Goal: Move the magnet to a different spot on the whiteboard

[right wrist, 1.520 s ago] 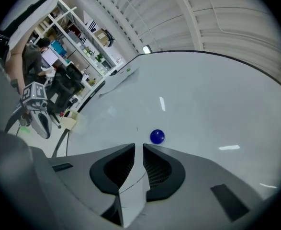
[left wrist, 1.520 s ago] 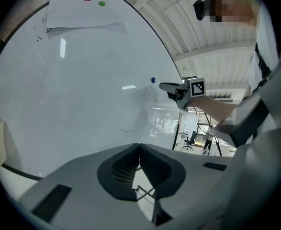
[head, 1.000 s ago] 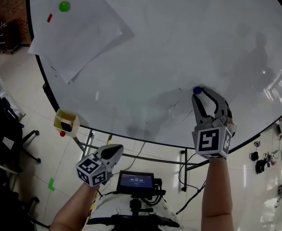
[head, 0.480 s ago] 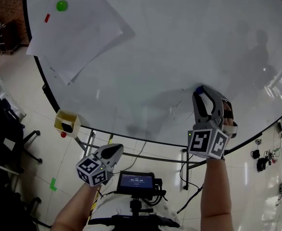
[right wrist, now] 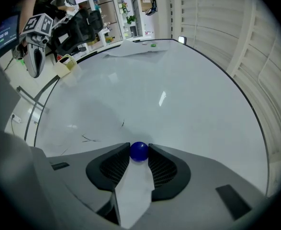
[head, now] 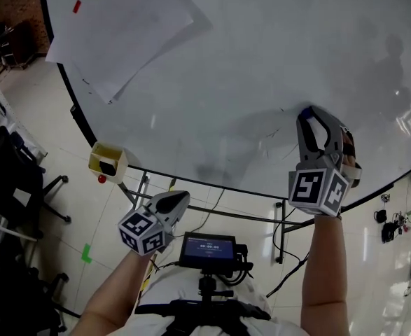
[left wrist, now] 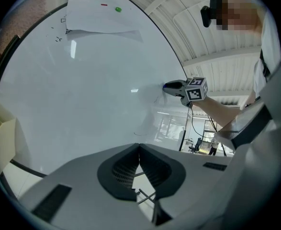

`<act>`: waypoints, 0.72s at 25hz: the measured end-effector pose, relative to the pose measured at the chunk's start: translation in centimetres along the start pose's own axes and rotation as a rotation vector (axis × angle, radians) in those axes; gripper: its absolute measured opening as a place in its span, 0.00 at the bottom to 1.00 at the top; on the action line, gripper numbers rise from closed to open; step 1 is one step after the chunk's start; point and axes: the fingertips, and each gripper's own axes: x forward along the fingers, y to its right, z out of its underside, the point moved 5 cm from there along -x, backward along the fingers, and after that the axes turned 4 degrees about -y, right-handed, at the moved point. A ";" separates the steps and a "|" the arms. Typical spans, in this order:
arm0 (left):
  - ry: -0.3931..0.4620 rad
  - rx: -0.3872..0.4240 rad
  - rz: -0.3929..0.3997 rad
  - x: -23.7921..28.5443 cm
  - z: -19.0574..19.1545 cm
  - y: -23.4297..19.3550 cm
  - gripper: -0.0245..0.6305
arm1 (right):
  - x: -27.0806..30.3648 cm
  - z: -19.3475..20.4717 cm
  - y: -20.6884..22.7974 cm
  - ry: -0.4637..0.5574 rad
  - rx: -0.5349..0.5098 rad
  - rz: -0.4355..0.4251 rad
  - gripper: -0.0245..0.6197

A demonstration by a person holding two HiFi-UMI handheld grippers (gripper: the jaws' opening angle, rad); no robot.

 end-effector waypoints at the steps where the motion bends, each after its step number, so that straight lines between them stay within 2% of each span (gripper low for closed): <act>1: -0.001 -0.001 -0.001 -0.1 0.2 0.1 0.04 | 0.0 0.0 -0.1 0.002 0.002 -0.002 0.28; 6: -0.006 -0.005 -0.003 -0.3 0.7 0.4 0.04 | -0.1 0.0 -0.1 0.015 0.021 -0.006 0.27; 11: -0.013 -0.008 -0.016 -0.9 0.7 0.6 0.04 | -0.4 -0.2 0.1 0.035 0.108 -0.020 0.27; 15: -0.015 -0.006 -0.021 -1.0 0.7 0.7 0.04 | -0.7 -0.3 0.1 0.058 0.134 -0.027 0.27; 18: -0.020 -0.006 -0.019 -1.1 0.8 1.0 0.04 | -1.1 0.0 0.0 0.076 0.207 -0.049 0.27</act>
